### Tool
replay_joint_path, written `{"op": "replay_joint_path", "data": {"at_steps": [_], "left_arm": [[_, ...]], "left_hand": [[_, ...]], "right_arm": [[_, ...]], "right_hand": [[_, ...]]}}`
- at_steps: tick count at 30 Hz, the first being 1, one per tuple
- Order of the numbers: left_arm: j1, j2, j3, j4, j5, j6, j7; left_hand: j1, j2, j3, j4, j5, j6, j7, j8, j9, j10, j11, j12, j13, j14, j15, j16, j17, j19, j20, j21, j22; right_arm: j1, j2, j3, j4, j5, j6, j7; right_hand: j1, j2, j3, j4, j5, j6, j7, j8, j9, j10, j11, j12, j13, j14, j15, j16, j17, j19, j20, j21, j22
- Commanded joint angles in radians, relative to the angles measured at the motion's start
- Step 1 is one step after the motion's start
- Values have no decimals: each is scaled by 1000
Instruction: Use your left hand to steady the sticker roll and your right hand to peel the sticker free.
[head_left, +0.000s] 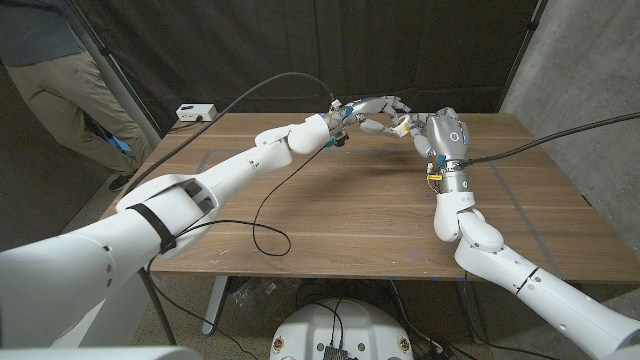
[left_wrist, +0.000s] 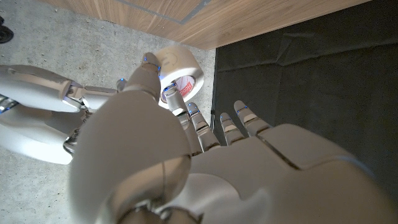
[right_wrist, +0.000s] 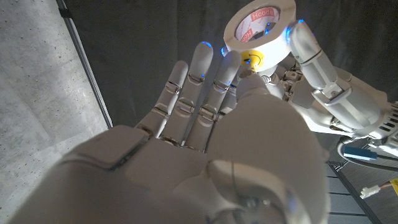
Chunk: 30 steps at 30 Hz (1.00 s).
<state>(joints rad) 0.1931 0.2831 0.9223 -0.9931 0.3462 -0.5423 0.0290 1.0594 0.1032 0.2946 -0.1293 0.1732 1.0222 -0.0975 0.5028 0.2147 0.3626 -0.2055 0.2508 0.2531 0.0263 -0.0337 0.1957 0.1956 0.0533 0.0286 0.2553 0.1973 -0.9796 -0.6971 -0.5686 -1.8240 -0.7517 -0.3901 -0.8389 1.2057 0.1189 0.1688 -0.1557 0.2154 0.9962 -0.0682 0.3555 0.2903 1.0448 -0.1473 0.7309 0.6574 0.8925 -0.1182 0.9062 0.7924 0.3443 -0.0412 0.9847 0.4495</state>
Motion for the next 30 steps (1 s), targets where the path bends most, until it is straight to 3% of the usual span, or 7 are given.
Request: {"op": "replay_joint_path", "data": {"at_steps": [1, 8, 23, 26, 30], "left_arm": [[-2, -2, 1, 6, -11, 1, -6], [5, 1, -7, -7, -21, 11, -8], [26, 19, -19, -57, -24, 38, -11], [33, 25, -23, -70, -26, 46, -12], [44, 34, -27, -89, -24, 56, -12]], "left_hand": [[-8, 6, 16, 6, 8, 57, 2, 80, 39, -6, -1, -2, 4, -1, -63, 0, 1, -1, -7, 5, 3], [-8, 7, 18, 6, 8, 57, 5, 81, 40, -7, 0, -2, 4, -1, -64, 1, 1, -1, -6, 5, 3], [-7, 6, 19, 5, 8, 55, 6, 81, 40, -6, 0, -2, 5, -1, -63, 1, 1, -1, -6, 6, 3], [-8, 6, 19, 5, 8, 53, 7, 80, 40, -7, 1, -2, 5, -1, -63, 1, 1, -1, -6, 6, 3], [-7, 7, 20, 5, 8, 53, 7, 81, 41, -7, 1, -2, 5, -1, -64, 1, 1, -1, -6, 6, 3]], "right_arm": [[9, 18, -8, 48, -18, 49, -109], [5, 18, -12, 56, -34, 60, -149], [-21, 21, -3, 44, -44, 66, -202], [-21, 47, 4, 67, -33, 85, -267], [-62, 146, 96, 101, -103, 150, -278]], "right_hand": [[1, 5, -3, 9, -9, 27, 7, 15, 4, 37, 10, 10, -6, 28, -112, 13, 3, 7, -23, 22, 3], [14, 4, 1, 4, -15, 50, 27, 30, 15, 69, 20, 26, 3, 51, -111, 21, 19, 14, -18, 48, 5], [18, -4, 5, 3, -19, 61, 30, 39, 22, 84, 25, 33, 7, 67, -109, 15, 39, 9, -15, 74, 6], [17, -5, 6, 4, -20, 62, 31, 38, 22, 83, 25, 33, 10, 68, -109, 13, 43, 7, -15, 78, 6], [17, -4, 7, 5, -20, 59, 30, 38, 23, 84, 24, 33, 9, 70, -109, 11, 45, 5, -16, 83, 6]]}}
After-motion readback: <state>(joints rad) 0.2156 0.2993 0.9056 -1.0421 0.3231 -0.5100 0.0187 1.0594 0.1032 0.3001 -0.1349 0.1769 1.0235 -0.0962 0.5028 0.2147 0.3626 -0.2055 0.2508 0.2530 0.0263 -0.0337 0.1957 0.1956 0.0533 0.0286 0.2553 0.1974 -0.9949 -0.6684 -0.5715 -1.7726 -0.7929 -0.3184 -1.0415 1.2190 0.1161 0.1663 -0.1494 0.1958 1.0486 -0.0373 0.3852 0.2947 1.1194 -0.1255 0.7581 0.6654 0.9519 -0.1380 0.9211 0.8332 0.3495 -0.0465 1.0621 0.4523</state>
